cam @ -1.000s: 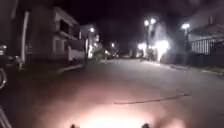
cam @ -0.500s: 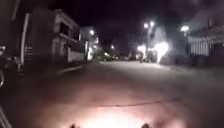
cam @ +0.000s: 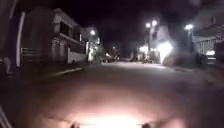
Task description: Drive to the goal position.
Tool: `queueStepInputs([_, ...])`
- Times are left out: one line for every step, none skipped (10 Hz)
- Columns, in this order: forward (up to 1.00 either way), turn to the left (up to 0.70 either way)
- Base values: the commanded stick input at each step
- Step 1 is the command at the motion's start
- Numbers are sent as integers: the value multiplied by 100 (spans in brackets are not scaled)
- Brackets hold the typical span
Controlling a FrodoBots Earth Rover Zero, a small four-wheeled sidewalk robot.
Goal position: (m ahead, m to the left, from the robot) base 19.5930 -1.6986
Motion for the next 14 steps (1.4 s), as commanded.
queueStepInputs([100,0])
queueStepInputs([100,0])
queueStepInputs([100,0])
queueStepInputs([100,0])
queueStepInputs([100,0])
queueStepInputs([100,0])
queueStepInputs([100,0])
queueStepInputs([100,0])
queueStepInputs([100,0])
queueStepInputs([100,0])
queueStepInputs([100,0])
queueStepInputs([100,0])
queueStepInputs([100,0])
queueStepInputs([100,0])
